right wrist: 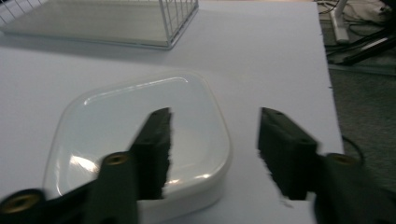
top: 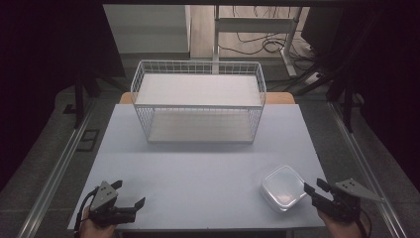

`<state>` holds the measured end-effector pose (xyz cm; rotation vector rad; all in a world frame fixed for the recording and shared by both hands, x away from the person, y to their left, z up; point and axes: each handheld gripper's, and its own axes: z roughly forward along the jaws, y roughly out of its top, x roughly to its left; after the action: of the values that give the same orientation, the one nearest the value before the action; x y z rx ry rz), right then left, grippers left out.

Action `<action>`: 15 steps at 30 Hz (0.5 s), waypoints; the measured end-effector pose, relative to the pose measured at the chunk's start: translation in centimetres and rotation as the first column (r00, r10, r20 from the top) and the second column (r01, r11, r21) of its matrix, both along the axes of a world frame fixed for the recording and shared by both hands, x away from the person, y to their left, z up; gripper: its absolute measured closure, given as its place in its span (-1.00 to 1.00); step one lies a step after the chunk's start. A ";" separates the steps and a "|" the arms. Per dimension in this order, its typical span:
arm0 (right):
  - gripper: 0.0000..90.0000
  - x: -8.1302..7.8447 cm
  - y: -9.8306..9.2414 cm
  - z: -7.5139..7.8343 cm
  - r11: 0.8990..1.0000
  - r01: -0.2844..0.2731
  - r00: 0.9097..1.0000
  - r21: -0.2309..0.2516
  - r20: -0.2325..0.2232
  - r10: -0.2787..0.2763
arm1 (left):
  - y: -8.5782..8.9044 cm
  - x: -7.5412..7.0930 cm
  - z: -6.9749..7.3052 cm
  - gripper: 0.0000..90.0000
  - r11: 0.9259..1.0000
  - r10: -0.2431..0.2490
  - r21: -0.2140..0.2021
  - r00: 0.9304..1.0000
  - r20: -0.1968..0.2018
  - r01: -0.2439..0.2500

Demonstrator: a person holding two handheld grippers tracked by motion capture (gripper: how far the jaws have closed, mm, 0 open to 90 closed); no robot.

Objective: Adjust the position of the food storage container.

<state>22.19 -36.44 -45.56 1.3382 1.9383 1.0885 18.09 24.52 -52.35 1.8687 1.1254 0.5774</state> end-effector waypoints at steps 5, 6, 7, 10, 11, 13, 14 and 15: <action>0.76 -0.1 -0.5 0.3 0.998 0.023 1.000 -0.053 0.002 -0.023 | 0.1 0.0 0.0 -0.95 1.000 0.004 -0.010 1.000 0.002 -0.004; 0.94 0.1 -0.8 0.1 0.998 0.025 0.999 -0.064 -0.020 -0.027 | 0.1 0.0 0.0 -0.95 1.000 0.006 -0.007 1.000 0.003 -0.006; 0.94 0.1 -0.8 0.1 0.998 0.025 0.999 -0.064 -0.020 -0.027 | 0.1 0.0 0.0 -0.95 1.000 0.006 -0.007 1.000 0.003 -0.006; 0.99 0.9 -1.9 -0.9 0.997 0.043 0.997 -0.068 -0.061 -0.047 | 0.1 0.0 0.0 -0.95 1.000 0.010 -0.008 1.000 0.002 -0.010; 0.99 0.9 -1.9 -0.9 0.997 0.043 0.997 -0.068 -0.061 -0.047 | 0.1 0.0 0.0 -0.94 1.000 0.010 -0.008 1.000 0.002 -0.010; 0.99 1.3 -2.3 -1.5 0.997 0.052 0.996 -0.065 -0.074 -0.057 | 0.2 0.0 0.1 -0.94 1.000 0.013 -0.010 1.000 0.006 -0.012; 0.99 1.6 -2.6 -2.0 0.997 0.052 0.994 -0.052 -0.094 -0.057 | 0.2 0.0 0.0 -0.94 1.000 0.013 -0.013 1.000 0.005 -0.013; 0.99 1.6 -2.6 -2.0 0.997 0.052 0.994 -0.052 -0.094 -0.057 | 0.2 0.0 0.0 -0.94 1.000 0.013 -0.013 1.000 0.005 -0.013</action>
<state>23.81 -39.06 -47.55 1.4316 1.9716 0.9601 18.04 24.71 -52.30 1.8489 1.1355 0.5805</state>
